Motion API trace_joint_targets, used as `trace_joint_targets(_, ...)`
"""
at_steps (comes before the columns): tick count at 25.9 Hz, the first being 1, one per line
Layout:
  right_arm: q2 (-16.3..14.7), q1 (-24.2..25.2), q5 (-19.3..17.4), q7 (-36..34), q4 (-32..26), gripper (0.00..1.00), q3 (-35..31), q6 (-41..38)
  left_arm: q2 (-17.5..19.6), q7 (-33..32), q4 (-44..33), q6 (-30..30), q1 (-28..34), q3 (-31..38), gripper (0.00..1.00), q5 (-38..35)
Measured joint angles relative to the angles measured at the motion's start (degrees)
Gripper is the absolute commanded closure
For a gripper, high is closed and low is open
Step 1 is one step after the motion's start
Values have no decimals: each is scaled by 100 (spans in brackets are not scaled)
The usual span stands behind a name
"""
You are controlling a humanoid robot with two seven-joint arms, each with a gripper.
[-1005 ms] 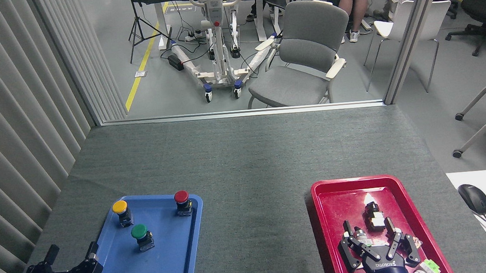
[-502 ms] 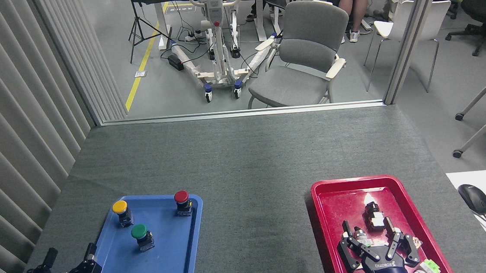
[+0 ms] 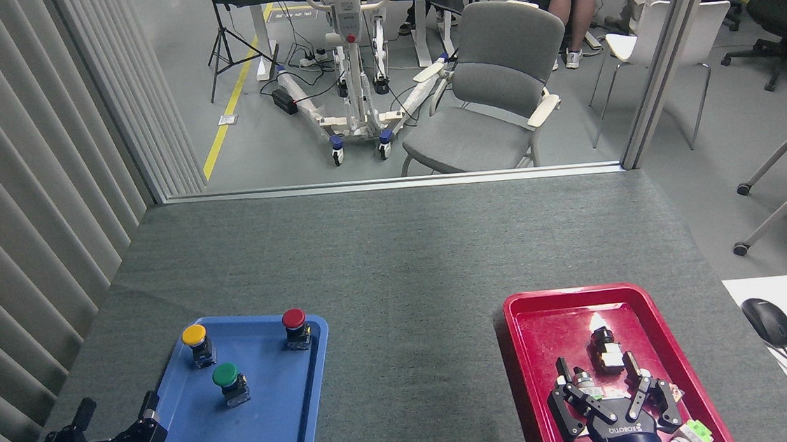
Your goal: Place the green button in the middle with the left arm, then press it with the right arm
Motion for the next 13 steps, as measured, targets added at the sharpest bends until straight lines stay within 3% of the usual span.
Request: trace_joint_targets(13,-40,14,26,-21,-6,0,0,129,4,0,49,51,30,-3,1,-7)
